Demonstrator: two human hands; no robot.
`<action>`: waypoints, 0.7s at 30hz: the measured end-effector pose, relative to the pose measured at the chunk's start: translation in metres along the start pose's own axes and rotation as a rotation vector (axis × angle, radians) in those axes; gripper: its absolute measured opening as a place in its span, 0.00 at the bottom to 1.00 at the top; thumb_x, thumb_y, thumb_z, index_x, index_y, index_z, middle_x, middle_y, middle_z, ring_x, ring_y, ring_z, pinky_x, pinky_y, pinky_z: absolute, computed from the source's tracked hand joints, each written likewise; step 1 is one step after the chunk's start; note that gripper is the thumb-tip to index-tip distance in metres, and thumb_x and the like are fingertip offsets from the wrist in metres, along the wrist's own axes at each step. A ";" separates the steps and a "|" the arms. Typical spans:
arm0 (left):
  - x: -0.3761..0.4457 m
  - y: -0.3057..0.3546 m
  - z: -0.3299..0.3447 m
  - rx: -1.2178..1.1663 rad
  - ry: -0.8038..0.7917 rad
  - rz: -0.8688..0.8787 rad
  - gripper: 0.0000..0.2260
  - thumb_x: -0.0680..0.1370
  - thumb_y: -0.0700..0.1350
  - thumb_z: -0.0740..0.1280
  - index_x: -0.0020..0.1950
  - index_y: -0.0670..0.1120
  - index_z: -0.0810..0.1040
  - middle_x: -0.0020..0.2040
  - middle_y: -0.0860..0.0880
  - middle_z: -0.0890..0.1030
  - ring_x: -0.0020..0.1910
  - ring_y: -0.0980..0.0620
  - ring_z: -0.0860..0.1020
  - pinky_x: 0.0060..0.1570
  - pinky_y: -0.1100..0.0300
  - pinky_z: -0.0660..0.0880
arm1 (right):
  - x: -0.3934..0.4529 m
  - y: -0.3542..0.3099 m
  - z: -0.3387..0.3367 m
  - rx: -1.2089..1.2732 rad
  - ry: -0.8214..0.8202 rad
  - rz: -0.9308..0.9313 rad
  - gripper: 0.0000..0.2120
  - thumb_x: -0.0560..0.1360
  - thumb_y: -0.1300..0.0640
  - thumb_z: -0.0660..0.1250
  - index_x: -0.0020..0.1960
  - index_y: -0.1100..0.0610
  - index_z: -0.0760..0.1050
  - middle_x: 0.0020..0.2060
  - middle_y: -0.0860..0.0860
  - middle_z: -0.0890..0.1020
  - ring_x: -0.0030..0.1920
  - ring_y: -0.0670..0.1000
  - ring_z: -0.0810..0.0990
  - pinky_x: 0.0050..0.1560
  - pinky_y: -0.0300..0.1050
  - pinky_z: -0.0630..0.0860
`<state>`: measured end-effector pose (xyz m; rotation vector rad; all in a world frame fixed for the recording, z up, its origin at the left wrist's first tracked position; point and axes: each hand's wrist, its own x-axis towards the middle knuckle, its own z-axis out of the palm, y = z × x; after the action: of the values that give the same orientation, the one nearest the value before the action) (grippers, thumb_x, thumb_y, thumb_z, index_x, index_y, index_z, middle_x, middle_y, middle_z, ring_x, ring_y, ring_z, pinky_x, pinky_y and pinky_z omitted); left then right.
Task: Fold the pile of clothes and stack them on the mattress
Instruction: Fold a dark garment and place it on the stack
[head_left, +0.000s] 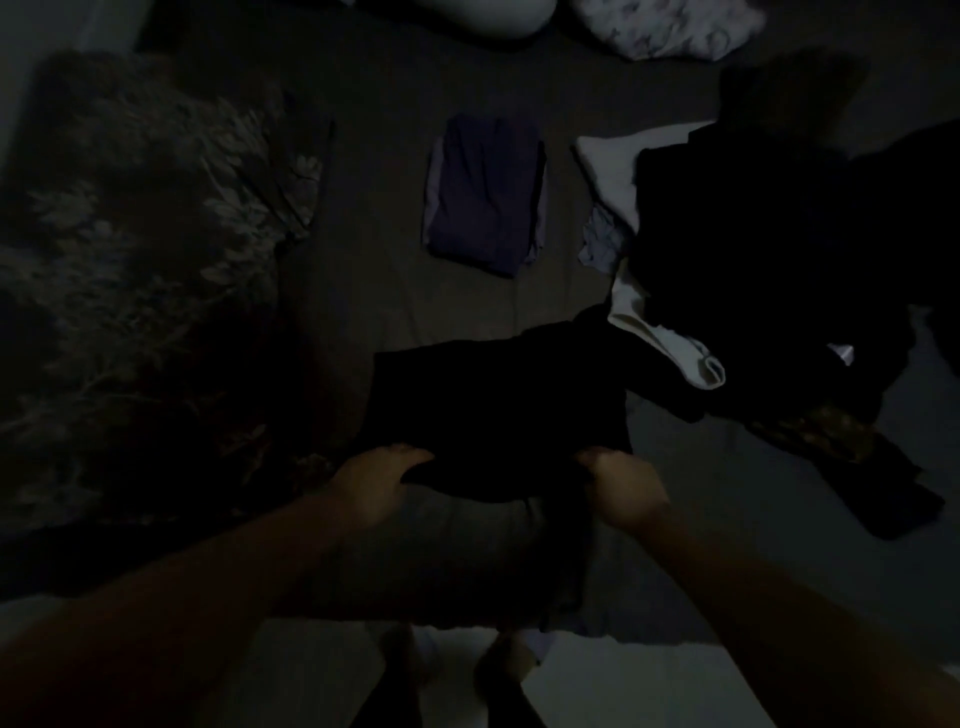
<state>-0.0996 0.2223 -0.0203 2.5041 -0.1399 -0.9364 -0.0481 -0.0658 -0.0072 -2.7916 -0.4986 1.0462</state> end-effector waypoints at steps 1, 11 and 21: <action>-0.004 0.005 -0.018 -0.069 0.001 0.004 0.20 0.78 0.38 0.61 0.71 0.46 0.69 0.70 0.46 0.70 0.68 0.49 0.70 0.65 0.63 0.63 | -0.005 -0.002 -0.018 0.067 -0.025 0.006 0.17 0.79 0.57 0.58 0.66 0.53 0.73 0.61 0.57 0.77 0.58 0.59 0.77 0.51 0.45 0.73; -0.011 0.034 -0.168 -0.373 -0.434 -0.125 0.05 0.69 0.40 0.65 0.42 0.43 0.78 0.30 0.53 0.79 0.26 0.59 0.75 0.31 0.66 0.72 | -0.020 -0.013 -0.183 0.389 -0.429 0.059 0.11 0.74 0.62 0.64 0.33 0.56 0.72 0.30 0.48 0.74 0.30 0.45 0.72 0.34 0.37 0.68; 0.104 -0.058 -0.089 -0.084 0.267 -0.344 0.20 0.75 0.44 0.69 0.63 0.35 0.73 0.61 0.36 0.75 0.61 0.40 0.74 0.58 0.55 0.70 | 0.121 0.032 -0.060 0.478 0.122 0.250 0.13 0.76 0.53 0.66 0.50 0.64 0.79 0.52 0.61 0.80 0.58 0.61 0.77 0.52 0.43 0.71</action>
<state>0.0332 0.2827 -0.0495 2.5903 0.4177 -0.7029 0.0850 -0.0538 -0.0434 -2.4985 0.1112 0.8832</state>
